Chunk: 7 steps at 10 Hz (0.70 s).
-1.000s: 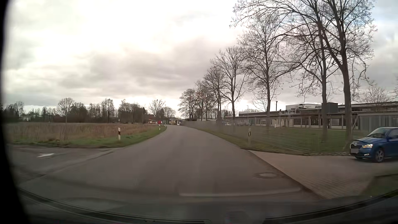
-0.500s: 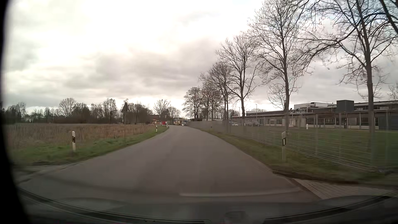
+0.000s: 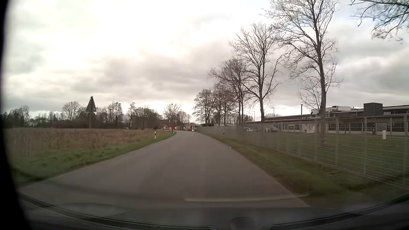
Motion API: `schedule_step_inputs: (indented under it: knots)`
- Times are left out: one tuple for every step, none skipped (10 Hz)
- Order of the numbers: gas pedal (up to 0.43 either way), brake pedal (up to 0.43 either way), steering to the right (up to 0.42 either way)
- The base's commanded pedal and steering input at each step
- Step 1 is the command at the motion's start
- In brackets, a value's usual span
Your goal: Follow the waypoints while adhering to traffic rules and regulations
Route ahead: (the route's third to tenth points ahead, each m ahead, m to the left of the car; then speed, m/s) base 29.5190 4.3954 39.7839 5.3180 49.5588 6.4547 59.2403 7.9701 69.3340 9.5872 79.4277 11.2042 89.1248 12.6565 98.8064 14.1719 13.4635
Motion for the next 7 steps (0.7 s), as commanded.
schedule_step_inputs:
  knots:
    - [0.15, 0.0, -0.023]
    - [0.15, 0.0, -0.024]
    - [0.15, 0.0, -0.023]
    - [0.15, 0.0, -0.022]
    - [0.15, 0.0, -0.021]
    - [0.15, 0.0, -0.021]
    - [0.157, 0.0, -0.021]
